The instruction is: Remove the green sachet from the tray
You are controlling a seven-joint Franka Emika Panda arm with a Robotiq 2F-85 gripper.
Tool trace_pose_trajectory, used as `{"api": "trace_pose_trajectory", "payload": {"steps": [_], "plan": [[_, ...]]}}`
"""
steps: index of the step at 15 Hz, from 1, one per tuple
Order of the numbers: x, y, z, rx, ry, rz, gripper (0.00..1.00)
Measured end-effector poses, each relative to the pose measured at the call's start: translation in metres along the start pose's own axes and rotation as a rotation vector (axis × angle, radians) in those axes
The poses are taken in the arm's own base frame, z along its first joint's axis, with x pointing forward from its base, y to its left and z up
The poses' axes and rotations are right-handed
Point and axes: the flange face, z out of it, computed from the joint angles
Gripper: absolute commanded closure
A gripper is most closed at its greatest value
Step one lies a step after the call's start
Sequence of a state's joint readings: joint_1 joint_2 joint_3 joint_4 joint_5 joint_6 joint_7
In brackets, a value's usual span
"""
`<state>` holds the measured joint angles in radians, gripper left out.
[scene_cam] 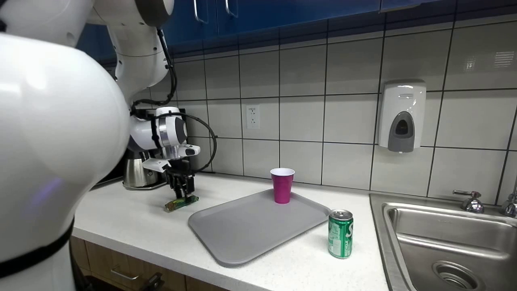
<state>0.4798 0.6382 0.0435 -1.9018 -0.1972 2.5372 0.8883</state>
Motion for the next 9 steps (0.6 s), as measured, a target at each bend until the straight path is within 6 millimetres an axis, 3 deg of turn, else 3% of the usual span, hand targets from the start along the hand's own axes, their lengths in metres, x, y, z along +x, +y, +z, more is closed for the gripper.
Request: {"api": "trace_pose_trajectory", "payload": {"steps": [5, 9], "plan": [[0.008, -0.002, -0.011, 0.015, 0.020, 0.004, 0.00], [0.014, -0.002, -0.037, 0.039, 0.052, 0.009, 0.00]]}}
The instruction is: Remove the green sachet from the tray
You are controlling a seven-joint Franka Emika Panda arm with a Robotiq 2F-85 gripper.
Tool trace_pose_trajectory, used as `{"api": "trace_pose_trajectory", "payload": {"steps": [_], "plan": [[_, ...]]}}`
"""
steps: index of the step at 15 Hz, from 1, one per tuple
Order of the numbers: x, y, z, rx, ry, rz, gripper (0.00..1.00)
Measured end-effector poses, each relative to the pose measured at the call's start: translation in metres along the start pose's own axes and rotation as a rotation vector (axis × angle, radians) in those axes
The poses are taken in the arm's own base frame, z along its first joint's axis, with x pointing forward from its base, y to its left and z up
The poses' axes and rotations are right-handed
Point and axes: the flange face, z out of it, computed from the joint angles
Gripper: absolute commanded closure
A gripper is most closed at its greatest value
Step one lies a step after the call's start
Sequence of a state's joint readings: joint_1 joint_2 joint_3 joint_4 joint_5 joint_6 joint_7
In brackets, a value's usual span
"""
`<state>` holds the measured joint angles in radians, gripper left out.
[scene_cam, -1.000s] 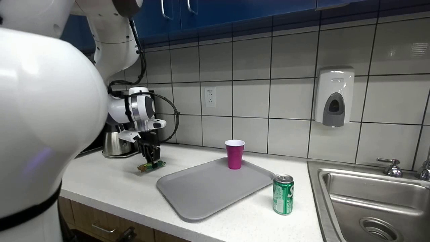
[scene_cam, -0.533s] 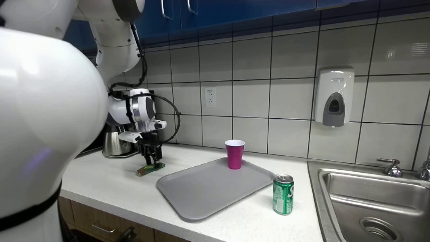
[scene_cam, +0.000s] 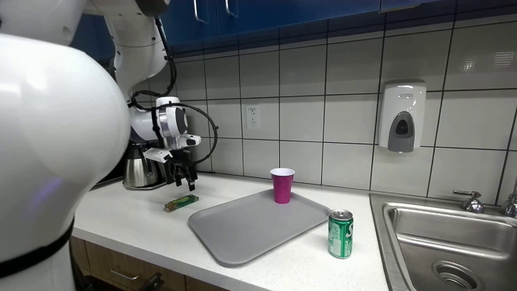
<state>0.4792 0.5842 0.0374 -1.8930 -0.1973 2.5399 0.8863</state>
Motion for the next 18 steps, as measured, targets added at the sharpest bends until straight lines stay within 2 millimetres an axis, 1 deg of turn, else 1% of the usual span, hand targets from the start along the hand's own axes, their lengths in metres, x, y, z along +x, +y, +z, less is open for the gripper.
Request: {"api": "trace_pose_trajectory", "payload": {"steps": [3, 7, 11, 18], "plan": [[0.002, 0.006, -0.023, 0.013, 0.020, 0.006, 0.00], [-0.006, 0.021, -0.042, 0.012, 0.025, 0.014, 0.00], [-0.019, 0.047, -0.055, -0.003, 0.018, 0.025, 0.00], [-0.046, 0.101, -0.081, -0.032, 0.018, 0.049, 0.00]]}}
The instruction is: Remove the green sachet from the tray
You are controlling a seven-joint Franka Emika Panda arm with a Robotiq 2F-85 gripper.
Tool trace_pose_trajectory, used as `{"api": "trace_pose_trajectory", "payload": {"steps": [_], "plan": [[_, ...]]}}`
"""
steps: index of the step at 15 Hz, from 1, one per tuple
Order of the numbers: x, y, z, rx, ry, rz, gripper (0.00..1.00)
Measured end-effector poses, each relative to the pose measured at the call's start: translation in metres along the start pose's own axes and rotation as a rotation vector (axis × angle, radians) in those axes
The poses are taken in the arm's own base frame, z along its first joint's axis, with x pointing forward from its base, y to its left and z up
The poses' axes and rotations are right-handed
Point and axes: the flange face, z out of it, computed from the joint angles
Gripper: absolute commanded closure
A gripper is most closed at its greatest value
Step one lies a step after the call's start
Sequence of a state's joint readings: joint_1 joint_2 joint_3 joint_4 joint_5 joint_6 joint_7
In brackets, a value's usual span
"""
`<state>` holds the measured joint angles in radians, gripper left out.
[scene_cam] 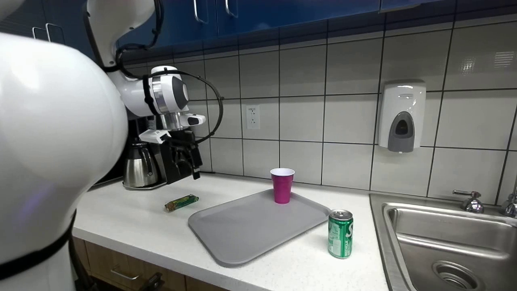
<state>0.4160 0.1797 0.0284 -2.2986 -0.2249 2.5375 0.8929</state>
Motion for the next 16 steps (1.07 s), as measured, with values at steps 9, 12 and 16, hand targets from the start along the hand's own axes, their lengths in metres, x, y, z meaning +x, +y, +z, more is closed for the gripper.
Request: {"api": "trace_pose_trajectory", "payload": {"steps": [9, 12, 16], "plan": [[-0.030, 0.071, -0.035, -0.012, 0.023, 0.077, 0.00], [-0.043, 0.088, -0.048, -0.025, 0.034, 0.109, 0.00], [-0.060, 0.101, -0.066, -0.058, 0.043, 0.130, 0.00]]}}
